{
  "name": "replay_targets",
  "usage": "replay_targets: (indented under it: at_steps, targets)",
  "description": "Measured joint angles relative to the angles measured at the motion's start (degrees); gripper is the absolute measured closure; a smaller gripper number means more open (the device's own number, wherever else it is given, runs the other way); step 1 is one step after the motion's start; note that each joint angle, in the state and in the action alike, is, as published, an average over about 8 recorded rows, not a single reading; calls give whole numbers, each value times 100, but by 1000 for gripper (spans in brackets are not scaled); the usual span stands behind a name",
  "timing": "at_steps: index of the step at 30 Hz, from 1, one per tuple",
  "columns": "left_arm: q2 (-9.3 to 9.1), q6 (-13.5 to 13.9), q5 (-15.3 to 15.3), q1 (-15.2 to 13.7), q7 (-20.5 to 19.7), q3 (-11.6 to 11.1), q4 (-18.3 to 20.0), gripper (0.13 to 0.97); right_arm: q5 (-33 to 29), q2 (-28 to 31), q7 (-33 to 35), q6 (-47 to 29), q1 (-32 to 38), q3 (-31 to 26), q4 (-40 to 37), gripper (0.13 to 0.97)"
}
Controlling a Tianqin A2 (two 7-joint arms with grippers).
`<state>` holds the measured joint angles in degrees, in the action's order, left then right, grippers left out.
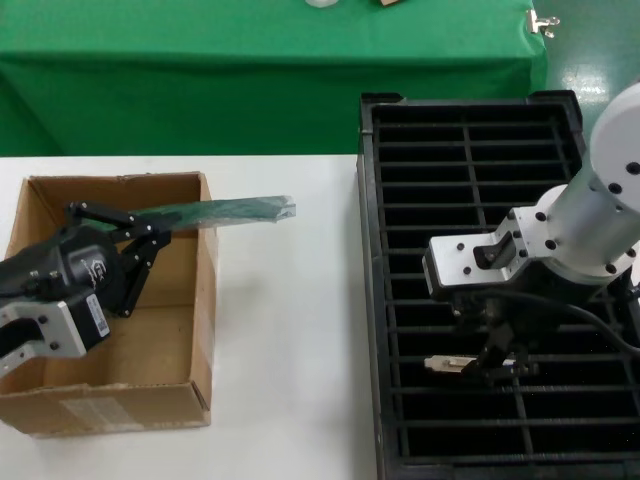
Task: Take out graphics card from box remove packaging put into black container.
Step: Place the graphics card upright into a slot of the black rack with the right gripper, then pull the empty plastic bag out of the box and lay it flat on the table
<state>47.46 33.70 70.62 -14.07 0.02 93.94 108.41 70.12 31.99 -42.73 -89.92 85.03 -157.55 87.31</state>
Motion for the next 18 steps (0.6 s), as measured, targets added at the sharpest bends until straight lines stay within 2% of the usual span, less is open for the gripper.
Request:
replay_targets:
  at_steps: [5,8,10,12,18]
  targets:
    - [0,0,0,0,0,0,0,958,64,131,-122,3,104,59,291,767]
    - [0,0,0,0,0,0,0,958,39,218,-192,87,60,292,523,721]
    - [0,0,0,0,0,0,0,958,-33,276,-220,252,-78,558,678,721]
    - [0,0,0,0,0,0,0,958,-145,337,-240,534,-319,890,824,721]
    - [-44,21,-102,-32,-75,-1,-16,958,-748,487,-365,1921,-1568,1960,1146,580]
